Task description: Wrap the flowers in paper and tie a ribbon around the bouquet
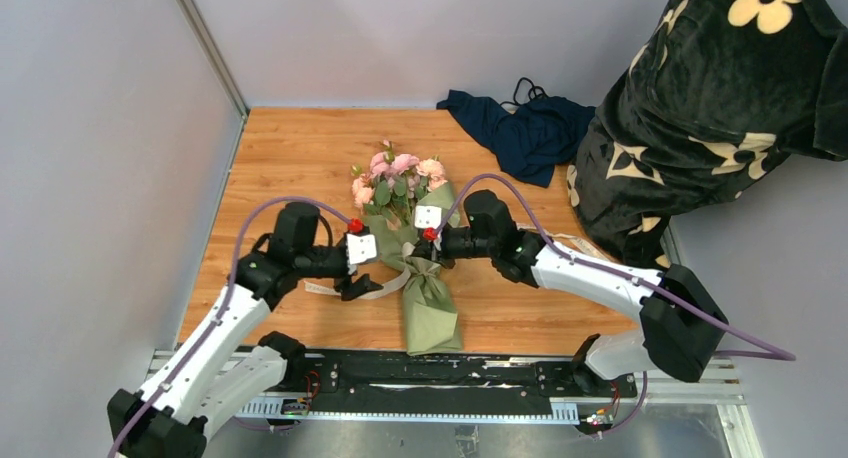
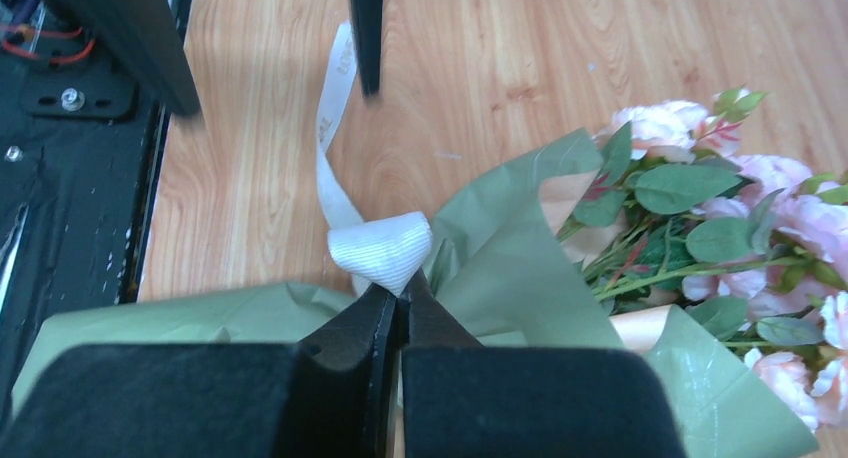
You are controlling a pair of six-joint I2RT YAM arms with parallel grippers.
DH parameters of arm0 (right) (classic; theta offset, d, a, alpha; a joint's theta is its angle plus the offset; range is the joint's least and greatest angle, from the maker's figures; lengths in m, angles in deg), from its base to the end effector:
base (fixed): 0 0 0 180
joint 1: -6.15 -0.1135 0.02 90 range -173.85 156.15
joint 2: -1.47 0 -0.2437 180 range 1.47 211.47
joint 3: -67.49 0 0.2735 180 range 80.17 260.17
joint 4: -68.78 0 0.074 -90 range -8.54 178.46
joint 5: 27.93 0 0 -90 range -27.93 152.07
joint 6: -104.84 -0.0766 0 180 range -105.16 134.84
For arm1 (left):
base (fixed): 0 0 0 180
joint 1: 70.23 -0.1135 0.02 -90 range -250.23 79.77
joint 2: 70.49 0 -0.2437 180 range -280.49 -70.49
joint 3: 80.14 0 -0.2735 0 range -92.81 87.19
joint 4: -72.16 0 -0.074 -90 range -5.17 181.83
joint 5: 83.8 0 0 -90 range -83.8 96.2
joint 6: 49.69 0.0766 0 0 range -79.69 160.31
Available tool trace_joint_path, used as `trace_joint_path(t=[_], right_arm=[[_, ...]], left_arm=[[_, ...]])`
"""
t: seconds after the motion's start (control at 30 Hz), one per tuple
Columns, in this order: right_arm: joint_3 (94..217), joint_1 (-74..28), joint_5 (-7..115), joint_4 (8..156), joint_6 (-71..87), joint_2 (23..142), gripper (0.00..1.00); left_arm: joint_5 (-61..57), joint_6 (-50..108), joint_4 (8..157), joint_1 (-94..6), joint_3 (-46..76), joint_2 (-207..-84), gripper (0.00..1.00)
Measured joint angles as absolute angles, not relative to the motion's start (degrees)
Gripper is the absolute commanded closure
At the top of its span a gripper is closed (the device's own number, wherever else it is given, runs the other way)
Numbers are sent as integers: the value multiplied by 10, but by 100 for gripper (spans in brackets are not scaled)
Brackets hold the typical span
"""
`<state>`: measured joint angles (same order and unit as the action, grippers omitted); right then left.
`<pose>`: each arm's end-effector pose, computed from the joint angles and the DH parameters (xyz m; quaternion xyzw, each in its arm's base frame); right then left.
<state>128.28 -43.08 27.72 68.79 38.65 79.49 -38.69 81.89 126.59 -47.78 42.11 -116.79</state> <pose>0.2035 0.3022 0.2302 -0.5985 0.5139 0.3566 0.5005 0.1767 -0.1315 0.2565 0.5784 0.6379 -0.2840 0.4217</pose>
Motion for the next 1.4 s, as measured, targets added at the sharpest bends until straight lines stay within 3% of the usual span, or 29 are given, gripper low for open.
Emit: trace_joint_path(t=[0.2, 0.4, 0.7, 0.87, 1.03, 1.07, 1.13, 1.17, 1.2, 1.23, 1.4], right_arm=[[1247, -430, 294, 596, 340, 799, 100], [1242, -430, 300, 545, 296, 835, 100], [1237, -430, 311, 497, 250, 839, 100], [1233, -429, 314, 479, 231, 839, 100], [1228, -427, 317, 462, 216, 840, 100], [1226, -427, 316, 460, 213, 841, 100], [1226, -427, 317, 454, 208, 845, 100], [1226, -426, 317, 452, 206, 846, 95], [1226, -426, 317, 452, 204, 847, 81], [1226, -426, 317, 452, 202, 847, 74], [1254, -413, 372, 589, 203, 814, 52]], left_arm=[[-353, 675, 970, -457, 613, -1175, 23], [-326, 519, 723, -430, 644, -1291, 48], [-294, 399, 563, -371, 695, -1346, 65], [-263, 356, 494, -355, 699, -1364, 64], [-223, 326, 451, -346, 712, -1371, 90], [-214, 322, 444, -345, 715, -1373, 100], [-200, 312, 428, -344, 721, -1378, 100], [-196, 308, 420, -344, 724, -1381, 100], [-194, 305, 414, -344, 726, -1382, 100], [-190, 303, 406, -344, 729, -1383, 100], [-178, 305, 383, -343, 749, -1383, 100]])
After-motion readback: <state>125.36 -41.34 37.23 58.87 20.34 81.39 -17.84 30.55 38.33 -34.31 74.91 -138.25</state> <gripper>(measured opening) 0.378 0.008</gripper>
